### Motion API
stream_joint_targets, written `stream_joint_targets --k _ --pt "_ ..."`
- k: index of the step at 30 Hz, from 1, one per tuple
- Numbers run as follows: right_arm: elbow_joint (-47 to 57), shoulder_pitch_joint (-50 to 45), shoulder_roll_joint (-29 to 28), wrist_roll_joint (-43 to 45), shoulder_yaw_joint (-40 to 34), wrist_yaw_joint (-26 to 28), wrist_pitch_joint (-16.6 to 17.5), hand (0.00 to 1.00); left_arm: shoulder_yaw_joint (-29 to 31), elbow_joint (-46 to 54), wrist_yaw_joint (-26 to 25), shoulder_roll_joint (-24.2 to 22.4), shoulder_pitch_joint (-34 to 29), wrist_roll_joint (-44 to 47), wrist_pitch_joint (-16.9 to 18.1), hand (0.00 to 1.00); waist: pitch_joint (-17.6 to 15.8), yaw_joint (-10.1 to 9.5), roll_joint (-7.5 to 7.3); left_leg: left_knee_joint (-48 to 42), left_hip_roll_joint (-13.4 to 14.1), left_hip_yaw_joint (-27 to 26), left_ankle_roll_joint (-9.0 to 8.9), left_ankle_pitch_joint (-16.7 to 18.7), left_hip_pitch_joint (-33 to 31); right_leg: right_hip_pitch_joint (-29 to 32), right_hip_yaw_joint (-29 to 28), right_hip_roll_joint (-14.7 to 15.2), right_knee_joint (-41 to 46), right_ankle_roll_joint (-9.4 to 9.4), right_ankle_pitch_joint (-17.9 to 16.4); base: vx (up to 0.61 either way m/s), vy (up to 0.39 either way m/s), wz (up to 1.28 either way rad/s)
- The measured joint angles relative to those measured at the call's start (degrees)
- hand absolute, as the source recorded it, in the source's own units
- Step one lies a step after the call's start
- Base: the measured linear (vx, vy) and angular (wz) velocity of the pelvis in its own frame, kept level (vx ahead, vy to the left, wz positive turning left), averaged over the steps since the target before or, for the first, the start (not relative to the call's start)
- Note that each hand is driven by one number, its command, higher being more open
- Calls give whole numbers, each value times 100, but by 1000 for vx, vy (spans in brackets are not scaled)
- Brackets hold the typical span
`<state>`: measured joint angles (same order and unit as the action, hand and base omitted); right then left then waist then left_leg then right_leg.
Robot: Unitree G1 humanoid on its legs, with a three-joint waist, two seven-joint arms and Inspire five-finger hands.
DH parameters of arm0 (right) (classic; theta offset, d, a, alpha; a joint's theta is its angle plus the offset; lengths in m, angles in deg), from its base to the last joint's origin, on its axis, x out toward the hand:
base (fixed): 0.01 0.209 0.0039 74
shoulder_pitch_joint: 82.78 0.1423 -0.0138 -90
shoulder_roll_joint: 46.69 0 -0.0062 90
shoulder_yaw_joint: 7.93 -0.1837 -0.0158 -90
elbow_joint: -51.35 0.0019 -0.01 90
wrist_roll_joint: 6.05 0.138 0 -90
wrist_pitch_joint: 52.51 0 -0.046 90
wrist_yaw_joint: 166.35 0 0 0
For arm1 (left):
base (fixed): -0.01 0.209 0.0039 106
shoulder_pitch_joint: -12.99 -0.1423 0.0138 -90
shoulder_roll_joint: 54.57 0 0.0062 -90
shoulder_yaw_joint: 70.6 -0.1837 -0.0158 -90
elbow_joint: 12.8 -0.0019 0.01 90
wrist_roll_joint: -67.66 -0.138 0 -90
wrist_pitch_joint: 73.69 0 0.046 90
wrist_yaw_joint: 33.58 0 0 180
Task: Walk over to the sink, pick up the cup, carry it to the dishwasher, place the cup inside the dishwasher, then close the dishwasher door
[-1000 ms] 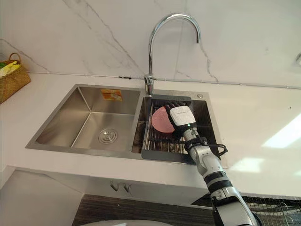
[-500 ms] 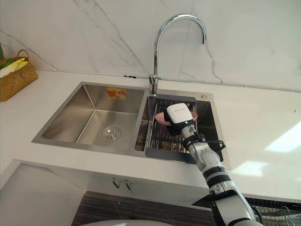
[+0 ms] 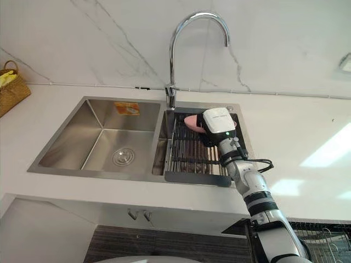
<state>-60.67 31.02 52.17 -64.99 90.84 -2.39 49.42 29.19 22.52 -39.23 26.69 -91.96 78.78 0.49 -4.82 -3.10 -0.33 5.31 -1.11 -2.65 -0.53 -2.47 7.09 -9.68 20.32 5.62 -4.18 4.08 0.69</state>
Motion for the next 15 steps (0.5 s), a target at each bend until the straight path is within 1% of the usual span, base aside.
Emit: stream_joint_targets --k 2,4,6,7,9,11,12,13,14,15 --pt "337 -80 10 134 -102 -3 18 0 11 9 -38 -9 -3 -63 24 100 -6 10 10 0 6 -9 0 0 1 -1 -8 -7 0 -4 3 -43 -4 -2" --pt "775 -259 29 239 -305 -35 98 0 47 33 18 -50 -37 -433 142 100 -14 10 22 0 7 9 1 -1 -20 -3 8 -11 1 -5 4 -39 -6 4" --pt "1159 -411 98 320 -519 -175 217 0 93 68 159 -77 -118 -863 373 100 -27 22 46 -6 9 12 1 -1 -14 7 -32 -18 5 -8 5 -7 2 -2" --pt "1193 -416 126 321 -549 -205 245 0 104 76 188 -84 -140 -918 421 100 -30 15 55 -39 7 15 2 1 -15 35 -108 -21 10 -14 10 -8 17 -19" --pt "1357 -416 268 340 -623 -298 290 0 102 76 208 -127 -176 -946 625 100 -40 -47 82 -407 11 -97 26 211 -239 277 -604 -40 112 -28 19 -4 35 -47" --pt "1514 -400 337 379 -619 -349 396 0 102 87 198 -165 -278 -938 743 100 -59 -179 104 -941 27 -175 42 533 -441 459 -1147 -101 134 -75 83 43 51 -116" --pt "1667 -403 353 379 -609 -352 462 0 95 86 198 -189 -381 -943 750 100 -75 -234 133 -1161 68 -138 71 730 -462 550 -1526 -177 115 -82 156 74 51 -188" --pt "1868 -406 394 386 -615 -437 457 0 70 73 218 -213 -453 -1002 731 100 -95 -230 151 -1391 89 -136 104 932 -531 744 -1980 -244 131 -74 259 50 32 -165" --pt "1910 -405 407 389 -617 -463 445 0 48 72 224 -215 -461 -1009 726 100 -97 -234 154 -1435 89 -121 120 967 -553 797 -2083 -255 136 -69 290 31 78 -170" --pt "2050 -402 454 401 -623 -556 408 0 -23 66 242 -221 -459 -1012 675 100 -128 -236 159 -1519 71 -86 156 1049 -579 973 -2472 -287 149 -35 413 4 67 -165"
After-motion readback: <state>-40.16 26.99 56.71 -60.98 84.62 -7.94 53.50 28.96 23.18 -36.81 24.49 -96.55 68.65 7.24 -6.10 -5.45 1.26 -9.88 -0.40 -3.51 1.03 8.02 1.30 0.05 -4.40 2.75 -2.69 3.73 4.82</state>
